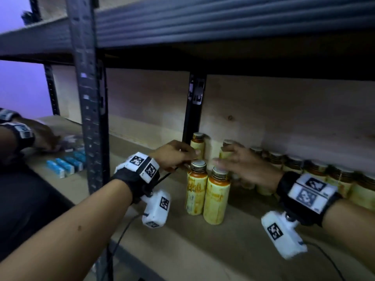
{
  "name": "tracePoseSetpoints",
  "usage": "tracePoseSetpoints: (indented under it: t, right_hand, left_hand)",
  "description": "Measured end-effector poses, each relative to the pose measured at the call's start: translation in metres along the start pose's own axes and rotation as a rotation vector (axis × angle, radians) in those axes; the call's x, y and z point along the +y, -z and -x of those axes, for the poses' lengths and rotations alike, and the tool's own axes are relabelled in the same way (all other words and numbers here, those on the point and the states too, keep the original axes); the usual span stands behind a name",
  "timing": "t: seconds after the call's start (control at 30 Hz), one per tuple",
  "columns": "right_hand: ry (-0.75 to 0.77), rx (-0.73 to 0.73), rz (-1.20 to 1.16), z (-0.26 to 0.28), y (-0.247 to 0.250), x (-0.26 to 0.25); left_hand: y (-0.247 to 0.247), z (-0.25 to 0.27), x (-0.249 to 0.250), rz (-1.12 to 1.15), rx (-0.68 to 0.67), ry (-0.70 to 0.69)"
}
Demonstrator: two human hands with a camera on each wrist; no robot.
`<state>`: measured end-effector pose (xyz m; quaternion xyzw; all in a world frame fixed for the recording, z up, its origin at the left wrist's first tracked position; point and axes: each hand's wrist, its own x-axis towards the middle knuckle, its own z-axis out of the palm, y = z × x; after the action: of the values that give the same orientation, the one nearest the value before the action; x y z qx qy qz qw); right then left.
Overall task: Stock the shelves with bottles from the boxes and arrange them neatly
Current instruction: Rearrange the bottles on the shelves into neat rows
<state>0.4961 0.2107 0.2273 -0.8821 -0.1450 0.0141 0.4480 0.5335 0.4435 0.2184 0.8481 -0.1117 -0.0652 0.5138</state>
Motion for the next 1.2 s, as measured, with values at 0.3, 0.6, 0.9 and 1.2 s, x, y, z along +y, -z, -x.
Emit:
tracePoseSetpoints:
  t: [0.3, 0.6, 0.9, 1.2]
  right_hand:
    - [-0.074, 0.065, 0.096, 0.008, -0.044, 0.023]
    - [-0.038, 0.201, 0.092, -0.027, -0.049, 0.028]
    - [-0.089, 0.263, 0.136, -0.065, -0.046, 0.036]
    - [-0.134, 0.344, 0.182, -0.070, -0.050, 0.040]
  left_hand:
    - [-0.039, 0.031, -0.016, 0.093, 0.057, 0.022]
    - [-0.039, -0.013, -0.026, 0.190, 0.229, 0.001]
    - [-0.015, -0.073, -0.038, -0.040, 0.451, 0.082]
    - [-0.014, -0.082, -0.039, -0.111, 0.476, 0.105]
